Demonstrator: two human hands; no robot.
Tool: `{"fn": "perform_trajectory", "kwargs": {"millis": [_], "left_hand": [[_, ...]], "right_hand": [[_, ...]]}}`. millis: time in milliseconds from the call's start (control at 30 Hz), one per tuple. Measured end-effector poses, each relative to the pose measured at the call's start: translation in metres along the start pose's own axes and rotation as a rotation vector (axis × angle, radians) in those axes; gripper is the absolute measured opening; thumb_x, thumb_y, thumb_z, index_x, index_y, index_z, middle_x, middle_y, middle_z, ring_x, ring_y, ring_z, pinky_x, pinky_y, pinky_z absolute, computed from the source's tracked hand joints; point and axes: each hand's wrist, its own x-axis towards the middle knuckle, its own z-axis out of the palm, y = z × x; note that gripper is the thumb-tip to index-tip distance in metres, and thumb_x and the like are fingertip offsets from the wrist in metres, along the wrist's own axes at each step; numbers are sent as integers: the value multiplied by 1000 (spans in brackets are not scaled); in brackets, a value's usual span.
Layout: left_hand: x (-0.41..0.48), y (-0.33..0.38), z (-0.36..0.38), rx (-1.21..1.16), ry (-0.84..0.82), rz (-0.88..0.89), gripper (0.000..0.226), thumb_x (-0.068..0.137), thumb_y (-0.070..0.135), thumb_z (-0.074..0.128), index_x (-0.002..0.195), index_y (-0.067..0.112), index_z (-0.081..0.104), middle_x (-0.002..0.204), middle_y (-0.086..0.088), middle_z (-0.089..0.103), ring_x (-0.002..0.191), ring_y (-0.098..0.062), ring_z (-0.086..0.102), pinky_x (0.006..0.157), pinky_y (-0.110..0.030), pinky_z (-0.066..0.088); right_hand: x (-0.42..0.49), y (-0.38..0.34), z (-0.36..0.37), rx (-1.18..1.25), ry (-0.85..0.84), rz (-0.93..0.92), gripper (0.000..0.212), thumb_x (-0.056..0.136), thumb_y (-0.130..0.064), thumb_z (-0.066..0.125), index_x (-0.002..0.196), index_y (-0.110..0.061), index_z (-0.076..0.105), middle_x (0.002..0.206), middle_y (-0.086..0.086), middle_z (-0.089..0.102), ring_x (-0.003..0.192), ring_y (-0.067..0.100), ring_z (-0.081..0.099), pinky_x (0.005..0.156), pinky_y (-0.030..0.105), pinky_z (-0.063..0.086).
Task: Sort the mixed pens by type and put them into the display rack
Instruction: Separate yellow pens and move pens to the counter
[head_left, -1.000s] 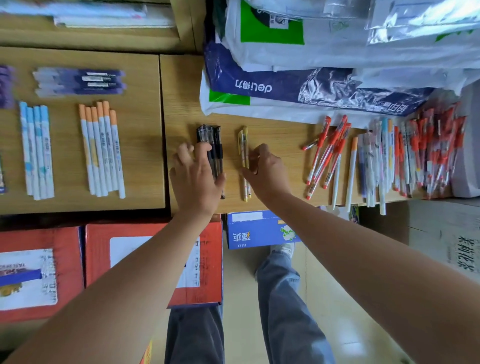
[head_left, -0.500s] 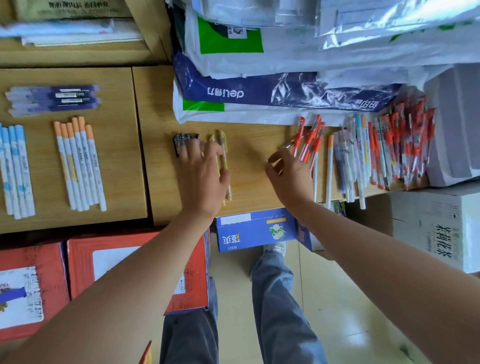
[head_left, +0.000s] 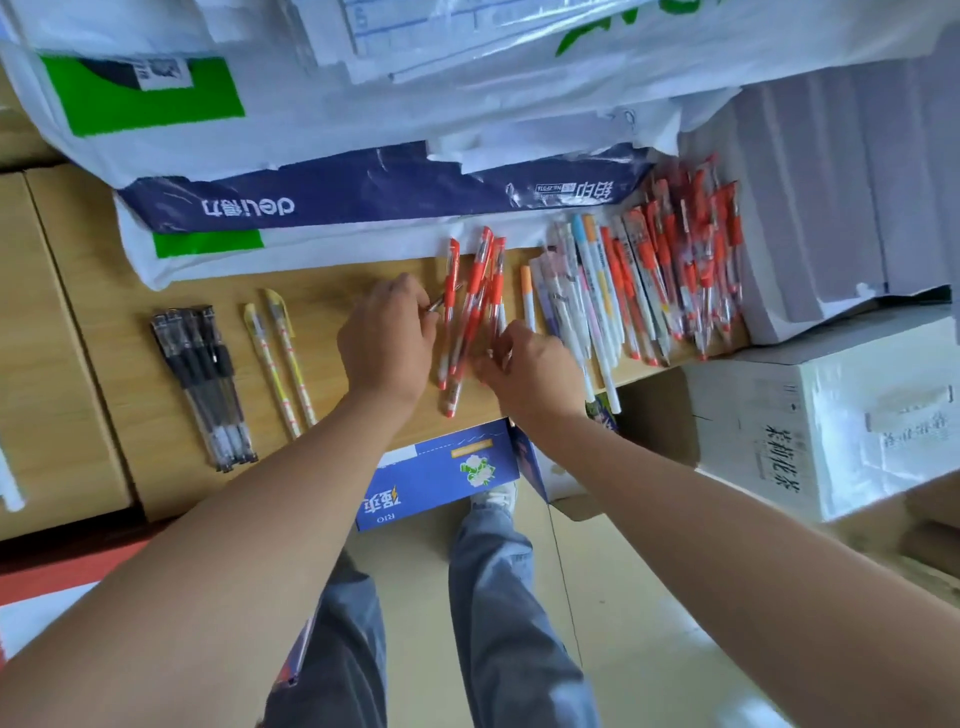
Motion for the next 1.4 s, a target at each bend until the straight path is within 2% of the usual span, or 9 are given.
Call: {"fn": "perform_trajectory", "kwargs": {"millis": [167,267,500,667,867,1000,1133,1267,1400], "left_hand": [[-1,-3,1,69,-98,9,15,86,32,61,88,18,66,83,3,67,81,-22,63,57,-28,36],[-11,-3,-2,98,-191,26,29,84,47,62,77,19,67,73,4,66,72,-20,63,53,-26,33],[-21,-2,-8,72,-210,-2,30,89,46,53,87,17,59,78,1,65,71,-20,59,58,-27,36],[-29,-3,-2,36,-260,-8,39,82,56,62,86,19,54,76,2,63,72,-20,60,56,-28,36],[-30,5,7,-7,-267,-26,34,83,50,66,86,17,57,76,1,64,71,-22,62,57,-32,46],[-32,-1,5,-28,-253,-54,33,86,50,62,86,18,52,75,2,64,66,-21,61,55,-30,46],[-32,9,-2,-116,-186,2,27,93,45,54,91,17,56,75,4,62,66,-18,60,55,-29,44],[-30,43,-6,-478,-307,11,31,95,44,52,89,16,63,66,9,57,56,-8,51,52,-23,36],[-23,65,2,-500,-328,25,40,96,40,51,76,7,61,63,-9,60,57,-27,55,55,-41,46]], "right_hand": [[9,15,-10,50,5,-1,25,88,-36,58,89,-12,60,79,7,66,73,29,62,62,38,53],[9,19,-14,108,-27,-21,19,86,-34,61,88,-15,59,77,4,67,69,26,62,60,37,53],[6,27,-18,65,57,3,21,91,-27,52,101,-9,49,74,10,65,65,31,62,59,42,53],[3,27,-15,79,23,81,34,91,-33,57,111,-8,46,90,13,65,78,34,63,68,45,53],[7,30,-14,94,-7,115,38,85,-43,67,91,-6,58,80,10,63,72,25,60,62,37,52],[9,32,-18,228,21,110,31,85,-39,67,87,-8,62,73,2,59,68,19,57,60,33,49],[3,38,-24,357,94,-4,20,86,-30,66,81,-12,58,62,-10,52,57,9,50,56,27,45],[-3,42,-32,384,-15,-252,18,82,-24,71,75,-13,58,64,-9,56,55,0,47,56,14,37],[-5,48,-42,406,-120,-300,20,83,-26,72,74,-15,58,62,-4,57,50,2,45,53,12,35]]}}
